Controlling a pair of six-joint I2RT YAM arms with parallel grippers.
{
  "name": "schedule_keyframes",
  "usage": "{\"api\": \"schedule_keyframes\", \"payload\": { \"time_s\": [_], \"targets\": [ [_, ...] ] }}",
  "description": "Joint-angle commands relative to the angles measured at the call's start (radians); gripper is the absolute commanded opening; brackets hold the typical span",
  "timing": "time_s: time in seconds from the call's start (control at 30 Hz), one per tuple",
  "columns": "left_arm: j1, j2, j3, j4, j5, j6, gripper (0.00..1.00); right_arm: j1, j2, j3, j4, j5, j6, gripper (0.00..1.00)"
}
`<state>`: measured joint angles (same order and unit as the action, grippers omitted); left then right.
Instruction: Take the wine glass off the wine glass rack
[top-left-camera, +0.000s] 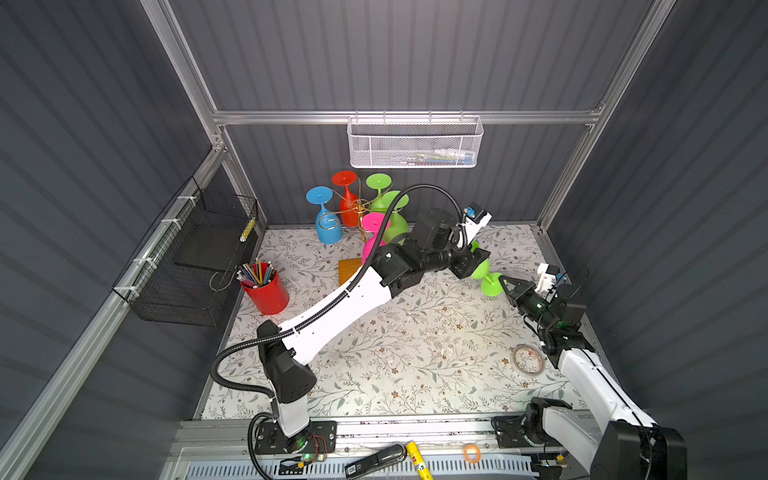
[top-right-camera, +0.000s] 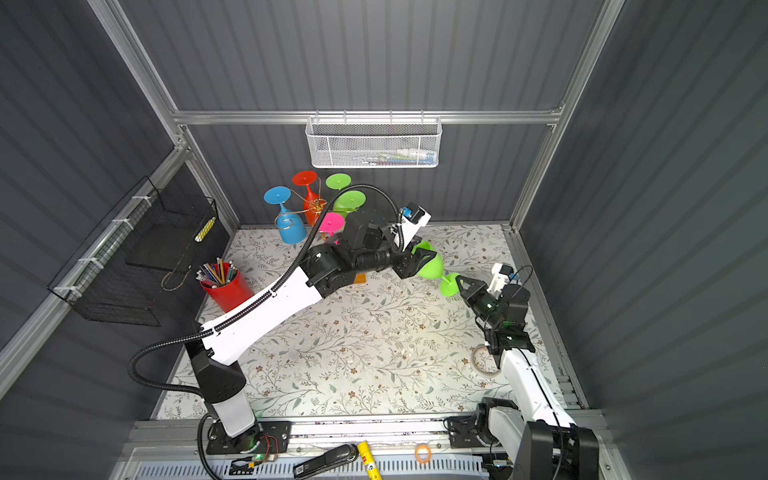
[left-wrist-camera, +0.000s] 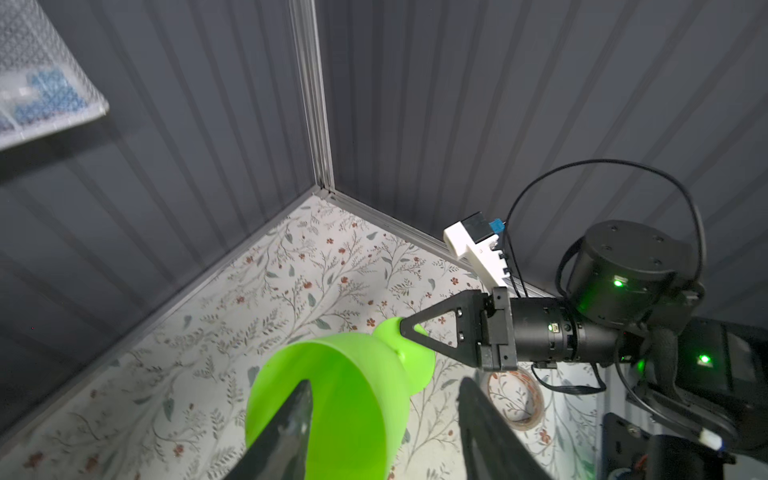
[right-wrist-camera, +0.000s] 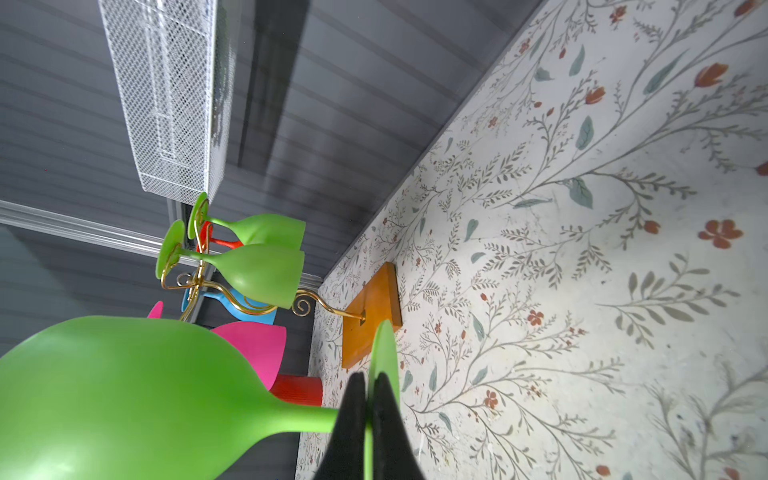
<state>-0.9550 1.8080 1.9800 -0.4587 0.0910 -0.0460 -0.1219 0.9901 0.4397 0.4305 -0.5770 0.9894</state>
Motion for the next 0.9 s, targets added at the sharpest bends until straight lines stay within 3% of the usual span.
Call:
{"api": "schedule_keyframes", "payload": {
  "time_s": [0.0, 0.63, 0.87],
  "targets": [
    [0.008, 0.024, 0.06, -0.044, 0.07, -0.128, 0.53, -0.003, 0.007, -0.023, 0.128, 0.006, 0.031, 0.0],
    [0.012, 0.154, 0.144, 0.035, 0.102, -0.366, 0.22, -0.004, 0.065, -0.065, 0.264, 0.077, 0.1, 0.0],
    [0.012, 0.198, 0.161, 0.05, 0.056, -0.393, 0.18, -0.004, 0.074, -0.073, 0.293, 0.103, 0.111, 0.0]
  ]
}}
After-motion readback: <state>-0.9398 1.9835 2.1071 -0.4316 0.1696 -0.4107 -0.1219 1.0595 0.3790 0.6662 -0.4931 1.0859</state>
